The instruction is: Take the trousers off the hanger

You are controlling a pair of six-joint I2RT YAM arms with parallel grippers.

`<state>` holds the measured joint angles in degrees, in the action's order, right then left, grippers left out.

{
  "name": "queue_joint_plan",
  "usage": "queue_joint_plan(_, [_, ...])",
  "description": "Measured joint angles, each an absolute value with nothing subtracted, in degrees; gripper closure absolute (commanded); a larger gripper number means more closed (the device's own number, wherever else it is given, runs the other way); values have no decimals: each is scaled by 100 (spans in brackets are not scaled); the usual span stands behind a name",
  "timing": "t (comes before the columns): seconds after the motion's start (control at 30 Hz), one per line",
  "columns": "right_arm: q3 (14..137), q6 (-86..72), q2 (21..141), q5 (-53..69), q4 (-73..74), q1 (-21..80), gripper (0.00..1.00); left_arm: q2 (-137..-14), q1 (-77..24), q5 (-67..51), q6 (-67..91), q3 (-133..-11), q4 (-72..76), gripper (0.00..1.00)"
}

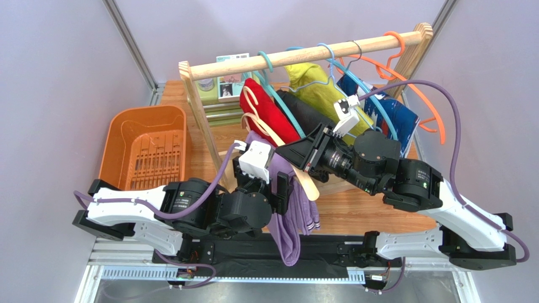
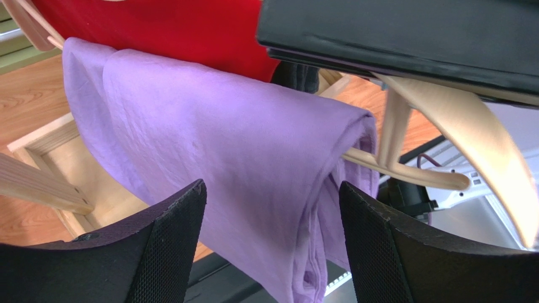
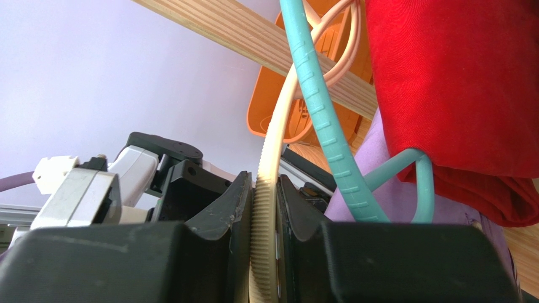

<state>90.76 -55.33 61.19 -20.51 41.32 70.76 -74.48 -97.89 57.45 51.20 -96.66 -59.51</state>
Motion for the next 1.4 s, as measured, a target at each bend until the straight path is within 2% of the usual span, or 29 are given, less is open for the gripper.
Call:
queue_joint_plan(0.2, [9076, -5669, 6110, -2051, 4125, 7076, 100, -7450, -9533, 5706, 5249, -9627, -6082, 25])
queue_joint_plan(0.5, [9074, -5791, 6110, -2056, 4110, 7076, 100, -7651, -9317, 5505, 5148, -9710, -6156, 26])
queue_joint_plan(0.57, [9074, -5826, 6110, -2056, 4097, 7076, 100, -7651, -9273, 5428, 5107, -9710, -6136, 33])
queue_joint_plan(0.6, [9074, -5835, 6110, -2056, 4093, 7076, 100, -7651, -9249, 5391, 5107, -9710, -6134, 41])
queue_joint_plan(0.67, [9074, -5850, 6110, -2056, 4091, 7076, 100, -7651, -9198, 5273, 5124, -9699, -6104, 48])
queue_joint_plan(0.77, [9074, -5852, 6110, -2056, 4091, 7076, 100, -7625, -9087, 5081, 5129, -9603, -5966, 66])
queue_joint_plan(0.8, [9074, -5852, 6112, -2056, 4091, 7076, 100, -7605, -9052, 5015, 5131, -9557, -5907, 79])
queue_joint_plan(0.83, [9074, -5852, 6112, -2056, 4091, 7076, 100, -7579, -9021, 4971, 5135, -9513, -5857, 81])
queue_joint_plan(0.87, [9074, -5854, 6112, -2053, 4091, 7076, 100, -7555, -9002, 4939, 5146, -9474, -5811, 97])
queue_joint_plan(0.9, [9074, -5865, 6112, -2051, 4093, 7076, 100, -7529, -8976, 4899, 5103, -9441, -5778, 100])
queue_joint_plan(1.4, [8488, -5881, 5675, -1883, 3863, 7076, 100, -7476, -8912, 4219, 4845, -9454, -5808, 100])
